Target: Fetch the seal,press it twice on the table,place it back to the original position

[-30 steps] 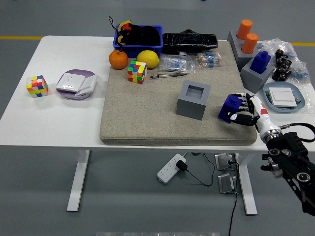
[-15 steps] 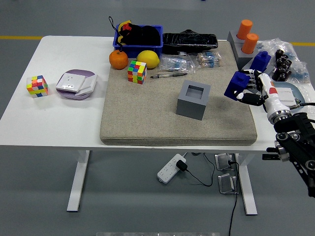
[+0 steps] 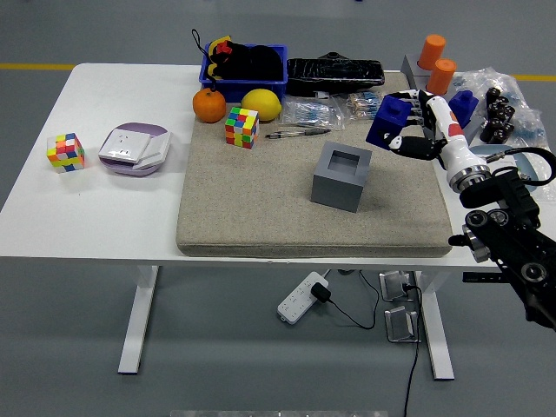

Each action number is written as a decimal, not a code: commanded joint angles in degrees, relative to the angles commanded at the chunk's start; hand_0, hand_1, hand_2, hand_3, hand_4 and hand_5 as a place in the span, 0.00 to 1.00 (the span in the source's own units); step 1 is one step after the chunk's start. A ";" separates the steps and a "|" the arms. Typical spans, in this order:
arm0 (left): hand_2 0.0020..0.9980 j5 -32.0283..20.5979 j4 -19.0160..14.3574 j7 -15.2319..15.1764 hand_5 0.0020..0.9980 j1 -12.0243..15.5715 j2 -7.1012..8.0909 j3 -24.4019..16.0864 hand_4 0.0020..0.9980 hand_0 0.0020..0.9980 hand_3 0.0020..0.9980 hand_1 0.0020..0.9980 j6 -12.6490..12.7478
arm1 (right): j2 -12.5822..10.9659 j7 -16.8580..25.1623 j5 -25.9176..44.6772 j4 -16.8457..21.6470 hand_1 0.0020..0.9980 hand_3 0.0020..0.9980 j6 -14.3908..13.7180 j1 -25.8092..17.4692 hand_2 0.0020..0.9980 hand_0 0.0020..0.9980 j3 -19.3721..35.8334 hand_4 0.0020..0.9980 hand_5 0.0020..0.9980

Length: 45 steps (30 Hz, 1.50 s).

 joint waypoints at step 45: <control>0.76 -0.13 -0.06 0.01 0.33 -0.30 0.26 1.28 0.74 0.83 0.82 0.80 -0.06 | 4.61 0.70 5.21 -8.34 0.43 0.46 0.78 4.99 0.42 0.60 -11.17 0.66 0.00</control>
